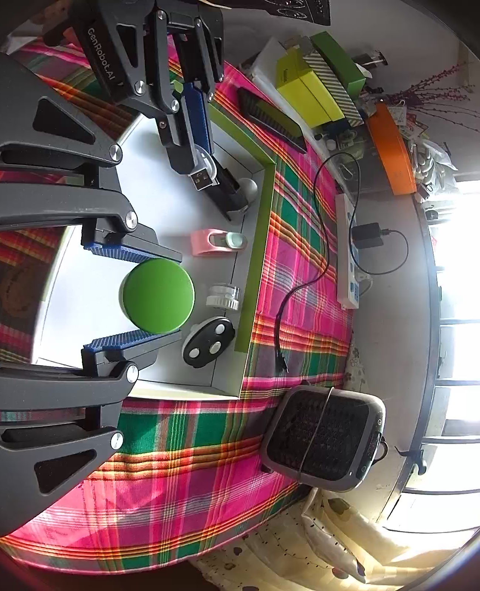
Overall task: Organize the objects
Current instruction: 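Carry the green knob and white cable over the white box with both tools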
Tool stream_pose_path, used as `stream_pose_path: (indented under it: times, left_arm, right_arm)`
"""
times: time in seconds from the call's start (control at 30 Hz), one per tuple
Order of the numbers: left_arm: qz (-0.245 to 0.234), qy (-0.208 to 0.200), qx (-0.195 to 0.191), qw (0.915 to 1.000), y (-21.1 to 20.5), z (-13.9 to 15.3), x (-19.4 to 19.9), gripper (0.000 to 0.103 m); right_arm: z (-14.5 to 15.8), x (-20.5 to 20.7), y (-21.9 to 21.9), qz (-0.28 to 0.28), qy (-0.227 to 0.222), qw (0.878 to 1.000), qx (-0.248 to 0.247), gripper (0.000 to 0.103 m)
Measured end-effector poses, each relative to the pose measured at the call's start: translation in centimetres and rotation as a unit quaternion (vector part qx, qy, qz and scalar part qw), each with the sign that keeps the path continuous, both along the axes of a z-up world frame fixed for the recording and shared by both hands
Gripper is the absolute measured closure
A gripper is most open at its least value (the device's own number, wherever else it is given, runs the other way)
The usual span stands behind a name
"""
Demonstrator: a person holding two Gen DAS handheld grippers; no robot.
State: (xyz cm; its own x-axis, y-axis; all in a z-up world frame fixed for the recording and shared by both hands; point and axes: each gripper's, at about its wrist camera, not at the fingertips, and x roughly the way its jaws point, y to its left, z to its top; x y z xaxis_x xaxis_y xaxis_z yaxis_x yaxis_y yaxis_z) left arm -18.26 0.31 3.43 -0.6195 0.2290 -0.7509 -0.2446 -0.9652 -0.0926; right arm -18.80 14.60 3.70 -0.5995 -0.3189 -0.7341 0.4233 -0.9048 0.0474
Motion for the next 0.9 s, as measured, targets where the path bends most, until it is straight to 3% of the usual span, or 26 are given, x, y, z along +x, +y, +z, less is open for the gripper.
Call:
stream_pose_path:
  times: [0.9]
  left_arm:
    - [0.004,-0.024,-0.012,0.9996,0.5,-2.3,-2.4,0.087]
  right_arm:
    - [-2.0,-2.8,-1.0,0.011,-0.02,1.0,0.012,0.068]
